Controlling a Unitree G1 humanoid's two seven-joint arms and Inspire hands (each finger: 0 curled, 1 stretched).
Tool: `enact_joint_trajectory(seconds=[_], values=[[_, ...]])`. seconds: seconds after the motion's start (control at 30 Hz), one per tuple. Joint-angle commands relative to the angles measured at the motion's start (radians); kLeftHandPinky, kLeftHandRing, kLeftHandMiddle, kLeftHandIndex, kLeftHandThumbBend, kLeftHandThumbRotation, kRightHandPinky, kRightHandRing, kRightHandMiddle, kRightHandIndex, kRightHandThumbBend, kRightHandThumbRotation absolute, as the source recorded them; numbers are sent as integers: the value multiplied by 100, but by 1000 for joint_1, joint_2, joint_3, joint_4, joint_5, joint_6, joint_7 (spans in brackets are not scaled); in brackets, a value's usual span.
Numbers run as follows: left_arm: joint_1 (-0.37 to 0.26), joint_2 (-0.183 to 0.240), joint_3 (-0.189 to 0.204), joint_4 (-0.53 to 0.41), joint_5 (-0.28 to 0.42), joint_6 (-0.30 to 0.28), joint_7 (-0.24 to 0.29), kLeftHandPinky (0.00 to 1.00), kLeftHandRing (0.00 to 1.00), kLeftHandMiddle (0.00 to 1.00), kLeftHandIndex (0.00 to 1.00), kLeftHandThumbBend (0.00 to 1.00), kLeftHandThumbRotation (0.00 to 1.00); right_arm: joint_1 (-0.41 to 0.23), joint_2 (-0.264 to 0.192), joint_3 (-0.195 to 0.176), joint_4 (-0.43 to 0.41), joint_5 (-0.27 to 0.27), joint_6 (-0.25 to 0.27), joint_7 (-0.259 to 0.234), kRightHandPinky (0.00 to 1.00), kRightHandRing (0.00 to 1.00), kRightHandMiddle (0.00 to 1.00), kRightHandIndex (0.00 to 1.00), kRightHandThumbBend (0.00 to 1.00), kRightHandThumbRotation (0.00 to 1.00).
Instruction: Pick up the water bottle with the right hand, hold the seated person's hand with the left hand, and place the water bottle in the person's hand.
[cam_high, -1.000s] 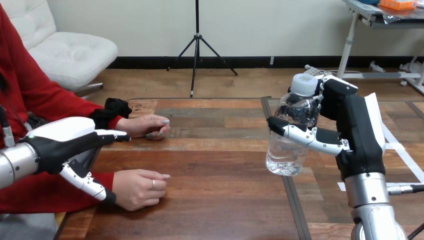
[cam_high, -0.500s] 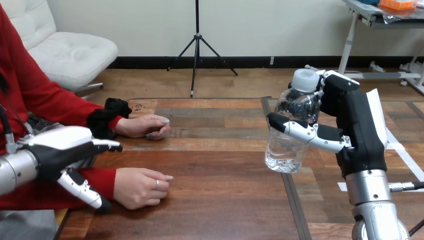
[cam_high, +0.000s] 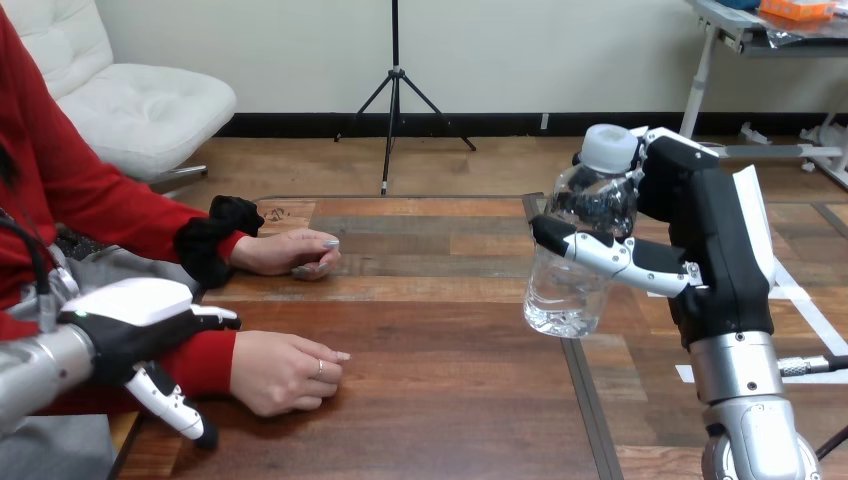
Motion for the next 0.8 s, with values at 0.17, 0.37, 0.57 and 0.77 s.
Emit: enact_joint_trajectory(seconds=[0.17,0.37,0.57,0.77], values=[[-119,-25,-62,19,65,66,119,80,82,84,86,100,36,-70,11,2,-101,0,9,-3,28,34,49,48,78,0],[-130,-44,-92,49,97,107,180,79,81,83,85,100,35,-69,16,3,-124,1,19,-1,28,34,49,48,77,0],[-133,-66,-105,75,98,148,223,77,79,82,83,100,32,-67,20,3,-146,-12,33,-6,28,33,49,48,77,0],[-129,-83,-113,88,94,176,256,74,76,80,81,100,26,-68,20,3,-150,-14,29,-1,28,33,49,48,77,0]])
